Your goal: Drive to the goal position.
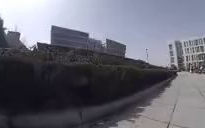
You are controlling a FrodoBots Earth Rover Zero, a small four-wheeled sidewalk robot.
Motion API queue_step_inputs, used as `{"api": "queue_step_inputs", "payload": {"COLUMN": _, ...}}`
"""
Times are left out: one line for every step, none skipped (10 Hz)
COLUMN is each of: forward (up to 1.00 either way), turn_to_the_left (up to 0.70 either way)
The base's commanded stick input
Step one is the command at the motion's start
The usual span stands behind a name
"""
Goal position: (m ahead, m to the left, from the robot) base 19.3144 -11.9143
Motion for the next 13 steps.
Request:
{"api": "queue_step_inputs", "payload": {"forward": -0.05, "turn_to_the_left": 0.00}}
{"api": "queue_step_inputs", "payload": {"forward": -0.05, "turn_to_the_left": -0.26}}
{"api": "queue_step_inputs", "payload": {"forward": -0.05, "turn_to_the_left": -0.70}}
{"api": "queue_step_inputs", "payload": {"forward": -0.05, "turn_to_the_left": -0.70}}
{"api": "queue_step_inputs", "payload": {"forward": -0.05, "turn_to_the_left": -0.57}}
{"api": "queue_step_inputs", "payload": {"forward": -0.05, "turn_to_the_left": -0.34}}
{"api": "queue_step_inputs", "payload": {"forward": -0.05, "turn_to_the_left": -0.05}}
{"api": "queue_step_inputs", "payload": {"forward": -0.05, "turn_to_the_left": -0.04}}
{"api": "queue_step_inputs", "payload": {"forward": -0.05, "turn_to_the_left": -0.04}}
{"api": "queue_step_inputs", "payload": {"forward": -0.05, "turn_to_the_left": -0.05}}
{"api": "queue_step_inputs", "payload": {"forward": -0.04, "turn_to_the_left": -0.05}}
{"api": "queue_step_inputs", "payload": {"forward": 0.00, "turn_to_the_left": -0.05}}
{"api": "queue_step_inputs", "payload": {"forward": 0.00, "turn_to_the_left": -0.05}}
